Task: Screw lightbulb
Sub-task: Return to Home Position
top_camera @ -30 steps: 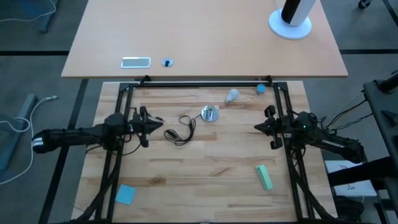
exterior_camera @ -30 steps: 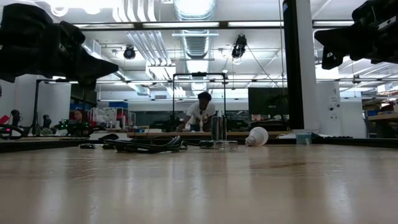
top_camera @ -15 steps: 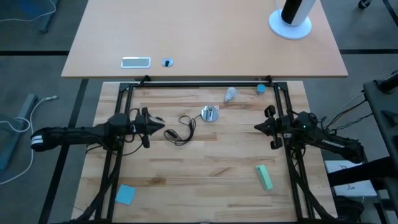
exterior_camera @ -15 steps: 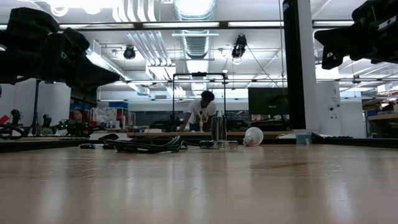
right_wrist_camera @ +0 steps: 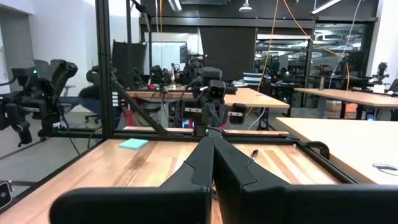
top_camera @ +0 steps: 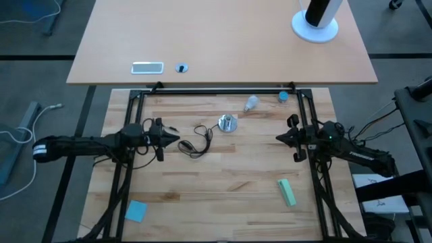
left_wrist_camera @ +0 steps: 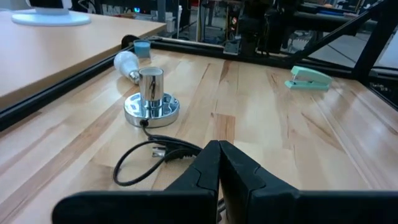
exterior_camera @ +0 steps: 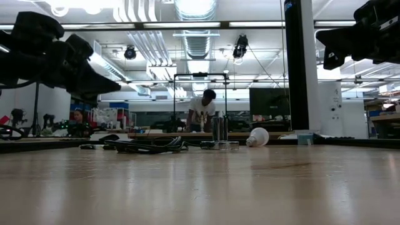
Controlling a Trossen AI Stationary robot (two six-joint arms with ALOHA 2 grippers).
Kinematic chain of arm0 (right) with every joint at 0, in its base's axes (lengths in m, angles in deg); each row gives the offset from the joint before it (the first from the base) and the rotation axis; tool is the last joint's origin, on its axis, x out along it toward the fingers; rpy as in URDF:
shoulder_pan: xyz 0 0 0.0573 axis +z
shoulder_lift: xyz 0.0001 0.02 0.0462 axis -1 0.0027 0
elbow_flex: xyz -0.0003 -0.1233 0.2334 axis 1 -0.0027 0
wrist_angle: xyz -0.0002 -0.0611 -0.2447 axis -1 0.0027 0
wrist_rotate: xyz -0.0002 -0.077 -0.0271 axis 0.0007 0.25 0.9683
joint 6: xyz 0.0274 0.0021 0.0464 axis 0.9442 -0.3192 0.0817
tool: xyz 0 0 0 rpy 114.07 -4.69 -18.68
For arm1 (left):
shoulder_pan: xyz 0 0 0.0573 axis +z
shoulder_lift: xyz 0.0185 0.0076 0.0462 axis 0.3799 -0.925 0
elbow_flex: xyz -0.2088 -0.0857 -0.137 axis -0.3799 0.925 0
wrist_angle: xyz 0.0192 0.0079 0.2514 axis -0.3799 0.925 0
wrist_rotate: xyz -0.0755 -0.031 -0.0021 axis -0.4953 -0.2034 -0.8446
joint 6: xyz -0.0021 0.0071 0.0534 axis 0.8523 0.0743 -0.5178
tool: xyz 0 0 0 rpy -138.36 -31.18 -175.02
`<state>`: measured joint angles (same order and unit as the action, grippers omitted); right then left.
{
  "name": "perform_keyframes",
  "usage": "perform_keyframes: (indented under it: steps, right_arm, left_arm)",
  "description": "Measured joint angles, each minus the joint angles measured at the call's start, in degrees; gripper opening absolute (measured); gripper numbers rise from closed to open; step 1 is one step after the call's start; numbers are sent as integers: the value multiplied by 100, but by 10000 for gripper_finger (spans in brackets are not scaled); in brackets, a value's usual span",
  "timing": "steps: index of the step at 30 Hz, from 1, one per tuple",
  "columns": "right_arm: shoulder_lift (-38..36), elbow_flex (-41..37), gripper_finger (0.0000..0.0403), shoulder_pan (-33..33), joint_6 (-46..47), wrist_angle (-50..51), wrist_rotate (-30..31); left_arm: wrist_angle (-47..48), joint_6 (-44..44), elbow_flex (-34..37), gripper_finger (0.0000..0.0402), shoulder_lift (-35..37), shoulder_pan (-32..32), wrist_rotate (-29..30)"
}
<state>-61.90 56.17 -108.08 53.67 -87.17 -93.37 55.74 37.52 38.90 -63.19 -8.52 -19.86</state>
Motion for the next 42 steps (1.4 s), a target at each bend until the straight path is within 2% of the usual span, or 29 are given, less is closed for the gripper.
perform_keyframes:
  steps: [42]
  right_arm:
    - [0,0,0,-2,0,0,0]
  left_arm:
    - [0,0,-2,0,-838,0,0]
